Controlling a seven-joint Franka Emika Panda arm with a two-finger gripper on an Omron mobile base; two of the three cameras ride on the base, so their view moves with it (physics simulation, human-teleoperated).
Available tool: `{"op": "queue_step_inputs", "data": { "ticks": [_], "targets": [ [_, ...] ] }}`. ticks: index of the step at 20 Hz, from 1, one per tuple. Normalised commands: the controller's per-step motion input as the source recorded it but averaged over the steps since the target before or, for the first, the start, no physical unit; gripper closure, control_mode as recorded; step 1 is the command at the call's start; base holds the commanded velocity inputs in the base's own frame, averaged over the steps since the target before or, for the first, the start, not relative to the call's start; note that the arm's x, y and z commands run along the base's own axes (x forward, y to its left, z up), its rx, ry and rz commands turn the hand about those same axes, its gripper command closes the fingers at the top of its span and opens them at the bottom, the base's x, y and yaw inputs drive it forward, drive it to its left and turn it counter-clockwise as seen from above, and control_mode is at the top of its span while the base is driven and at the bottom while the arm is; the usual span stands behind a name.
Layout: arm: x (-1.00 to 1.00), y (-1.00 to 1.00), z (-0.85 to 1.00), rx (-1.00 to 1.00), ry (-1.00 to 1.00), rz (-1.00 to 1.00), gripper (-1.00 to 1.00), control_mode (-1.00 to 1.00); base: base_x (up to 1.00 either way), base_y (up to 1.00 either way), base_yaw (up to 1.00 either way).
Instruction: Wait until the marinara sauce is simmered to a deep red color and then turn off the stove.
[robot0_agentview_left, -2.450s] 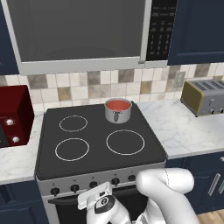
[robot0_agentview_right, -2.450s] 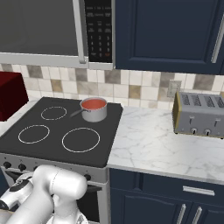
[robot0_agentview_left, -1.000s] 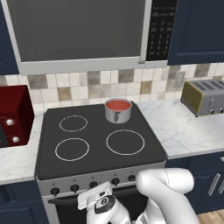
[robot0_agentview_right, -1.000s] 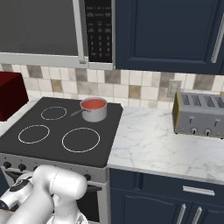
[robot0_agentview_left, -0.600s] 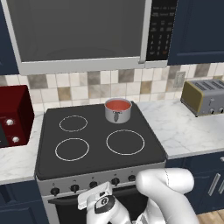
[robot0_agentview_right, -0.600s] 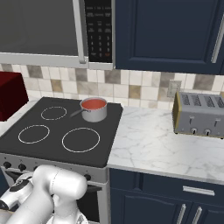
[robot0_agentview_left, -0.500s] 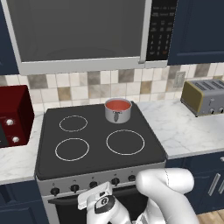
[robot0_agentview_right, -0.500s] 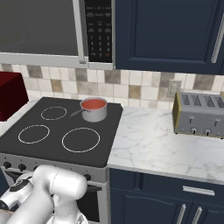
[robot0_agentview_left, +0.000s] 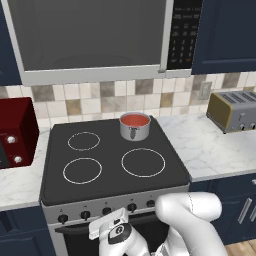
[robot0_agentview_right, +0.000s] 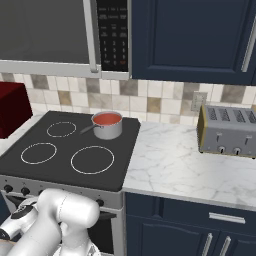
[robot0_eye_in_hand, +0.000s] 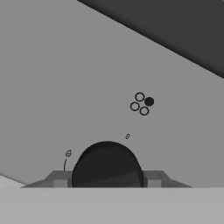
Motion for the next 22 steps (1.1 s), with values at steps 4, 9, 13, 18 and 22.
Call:
{"op": "queue_step_inputs", "data": {
  "ticks": [4,9,13,18,22],
  "targets": [
    [0.0,0.0,0.0,0.0,0.0,0.0,1.0,-1.0,0.0,0.0,0.0],
    [0.0,0.0,0.0,0.0,0.0,0.0,1.0,-1.0,0.0,0.0,0.0],
    [0.0,0.0,0.0,0.0,0.0,0.0,1.0,-1.0,0.0,0.0,0.0],
    [0.0,0.0,0.0,0.0,0.0,0.0,1.0,-1.0,0.0,0.0,0.0],
    [0.0,0.0,0.0,0.0,0.0,0.0,1.0,-1.0,0.0,0.0,0.0]
  ]
}}
